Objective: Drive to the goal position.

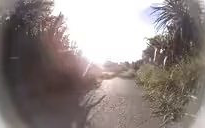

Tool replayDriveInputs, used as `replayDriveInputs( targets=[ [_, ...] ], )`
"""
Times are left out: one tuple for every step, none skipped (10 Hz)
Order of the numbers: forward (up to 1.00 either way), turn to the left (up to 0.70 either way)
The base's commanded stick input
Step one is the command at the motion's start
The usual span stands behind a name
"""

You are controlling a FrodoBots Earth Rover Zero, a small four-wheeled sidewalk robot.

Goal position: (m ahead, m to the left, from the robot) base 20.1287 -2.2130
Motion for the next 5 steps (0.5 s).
replayDriveInputs(
  targets=[
    [0.5, -0.47],
    [0.5, -0.47],
    [0.5, -0.47],
    [0.5, -0.47],
    [0.5, -0.47]
  ],
)
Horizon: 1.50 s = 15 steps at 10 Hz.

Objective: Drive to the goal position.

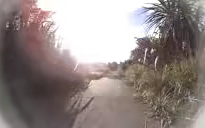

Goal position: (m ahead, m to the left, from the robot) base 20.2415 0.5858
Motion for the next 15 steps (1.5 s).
replayDriveInputs(
  targets=[
    [0.5, -0.47],
    [0.5, -0.47],
    [0.5, -0.47],
    [0.5, -0.47],
    [0.5, -0.4],
    [0.5, -0.02],
    [0.5, 0.03],
    [0.5, 0.03],
    [0.5, 0.03],
    [0.5, 0.03],
    [0.5, 0.03],
    [0.5, 0.03],
    [0.5, 0.03],
    [0.5, 0.03],
    [0.5, 0.03]
  ],
)
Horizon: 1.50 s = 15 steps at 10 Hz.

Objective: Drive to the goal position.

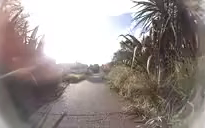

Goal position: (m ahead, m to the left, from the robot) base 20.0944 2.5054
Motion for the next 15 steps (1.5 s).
replayDriveInputs(
  targets=[
    [0.5, 0.03],
    [0.5, 0.03],
    [0.5, 0.03],
    [0.5, 0.03],
    [0.5, 0.03],
    [0.5, 0.03],
    [0.5, 0.03],
    [0.5, 0.03],
    [0.5, 0.03],
    [0.5, 0.03],
    [0.5, 0.03],
    [0.5, 0.03],
    [0.5, 0.03],
    [0.5, 0.03],
    [0.5, 0.03]
  ],
)
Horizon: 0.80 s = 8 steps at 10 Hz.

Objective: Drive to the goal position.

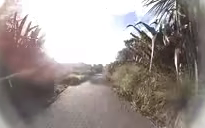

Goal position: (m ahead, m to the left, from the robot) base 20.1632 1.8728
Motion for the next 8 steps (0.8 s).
replayDriveInputs(
  targets=[
    [0.5, 0.03],
    [0.5, 0.03],
    [0.5, 0.03],
    [0.5, 0.03],
    [0.5, 0.03],
    [0.5, 0.03],
    [0.5, 0.03],
    [0.5, 0.03]
  ],
)
